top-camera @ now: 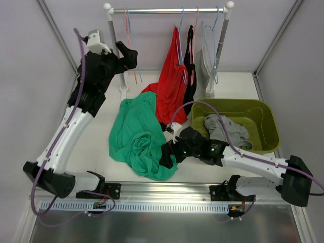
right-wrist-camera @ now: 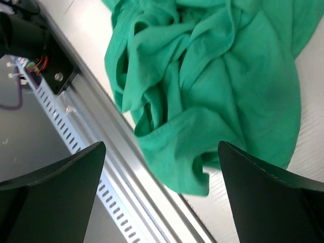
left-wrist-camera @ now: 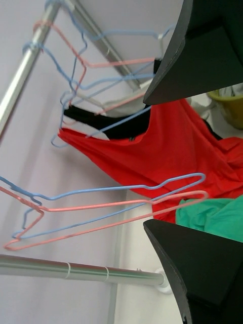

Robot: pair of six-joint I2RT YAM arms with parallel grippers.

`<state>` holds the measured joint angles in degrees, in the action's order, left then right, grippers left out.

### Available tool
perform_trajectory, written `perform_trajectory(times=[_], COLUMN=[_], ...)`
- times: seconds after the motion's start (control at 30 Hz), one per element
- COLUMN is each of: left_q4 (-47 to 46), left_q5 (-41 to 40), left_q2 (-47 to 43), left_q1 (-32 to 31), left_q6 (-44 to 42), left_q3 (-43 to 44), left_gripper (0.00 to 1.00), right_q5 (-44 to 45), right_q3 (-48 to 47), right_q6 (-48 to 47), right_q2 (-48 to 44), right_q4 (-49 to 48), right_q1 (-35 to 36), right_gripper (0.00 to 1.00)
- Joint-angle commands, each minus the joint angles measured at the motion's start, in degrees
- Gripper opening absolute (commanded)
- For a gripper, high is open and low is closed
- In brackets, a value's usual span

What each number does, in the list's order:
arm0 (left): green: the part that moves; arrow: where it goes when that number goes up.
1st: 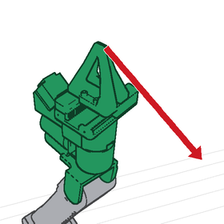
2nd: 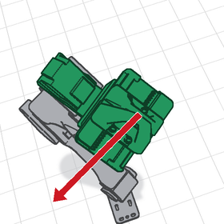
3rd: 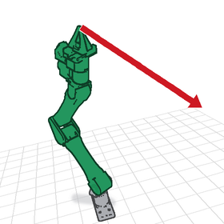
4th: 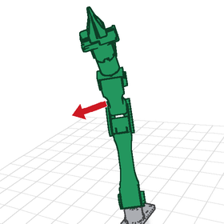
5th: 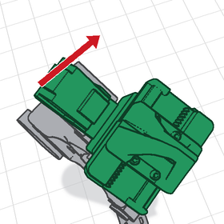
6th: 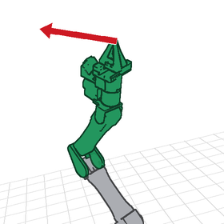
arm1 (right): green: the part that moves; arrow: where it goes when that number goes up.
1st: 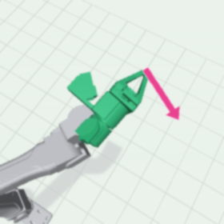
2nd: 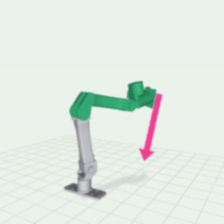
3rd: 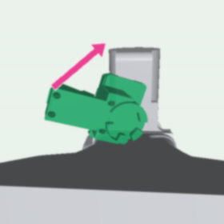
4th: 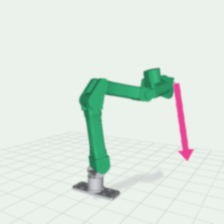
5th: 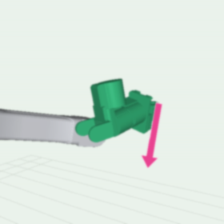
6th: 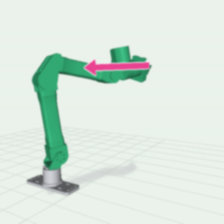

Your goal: Remove the tank top from the hanger

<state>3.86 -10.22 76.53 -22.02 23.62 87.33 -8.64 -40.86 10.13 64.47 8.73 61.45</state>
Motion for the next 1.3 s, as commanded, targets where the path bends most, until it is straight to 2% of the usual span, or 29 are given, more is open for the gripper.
perform_trajectory(times=[0.0,0.1,0.23,0.3,0.37,0.4,0.47,0.53,0.6,0.87,1.0,1.1,1.23,1.27], left_q4=[-1.4,-1.4,-0.3,1.1,3.2,6.4,10.5,17.0,22.0,32.4,32.7,32.5,32.4,32.4], left_q5=[4.7,6.3,7.5,7.8,8.3,8.5,9.4,10.1,12.1,13.0,10.8,10.7,10.7,10.7], left_q2=[-8.9,-17.5,-33.5,-41.8,-46.5,-50.1,-53.0,-55.8,-57.9,-62.7,-65.4,-64.8,-65.6,-66.0], left_q1=[0.5,0.5,0.5,0.4,0.5,0.5,0.5,0.5,0.5,0.5,0.4,0.5,0.4,0.4], left_q6=[-0.2,0.6,1.9,1.9,1.5,1.3,0.4,-1.5,-3.5,-10.5,-11.1,-11.2,-11.4,-11.4], left_q3=[-4.0,-14.0,-24.5,-29.6,-31.7,-32.7,-33.1,-32.6,-32.3,-35.6,-42.7,-43.2,-43.7,-43.8], left_gripper=[0.99,0.99,0.99,0.99,0.99,0.99,0.99,0.99,0.99,0.99,0.99,0.99,0.99,0.99], right_q5=[5.1,8.3,8.3,7.5,8.3,13.2,17.6,18.2,19.4,28.7,22.3,14.5,0.4,-6.3], right_q3=[-8.3,-14.9,-22.7,-25.2,-28.4,-29.1,-30.6,-31.6,-32.0,-32.7,-33.5,-35.6,-48.0,-49.0], right_q6=[-4.0,-8.3,-16.5,-22.8,-28.1,-34.1,-40.2,-45.6,-47.1,-55.4,-55.0,-52.1,-43.9,-41.8], right_q2=[6.5,14.4,24.1,29.6,32.9,34.4,38.4,41.2,42.5,49.3,50.0,52.6,60.0,61.1], right_q4=[1.4,4.4,6.5,6.5,6.4,6.3,5.9,5.1,2.9,-8.9,-11.5,-8.5,10.3,11.9], right_q1=[0.3,0.7,0.6,0.9,1.9,2.6,5.0,6.0,6.0,5.9,4.6,2.7,-1.0,-1.9], right_gripper=[0.99,0.99,1.00,0.99,0.99,0.99,0.99,1.00,0.99,0.99,0.99,0.99,0.99,0.99])
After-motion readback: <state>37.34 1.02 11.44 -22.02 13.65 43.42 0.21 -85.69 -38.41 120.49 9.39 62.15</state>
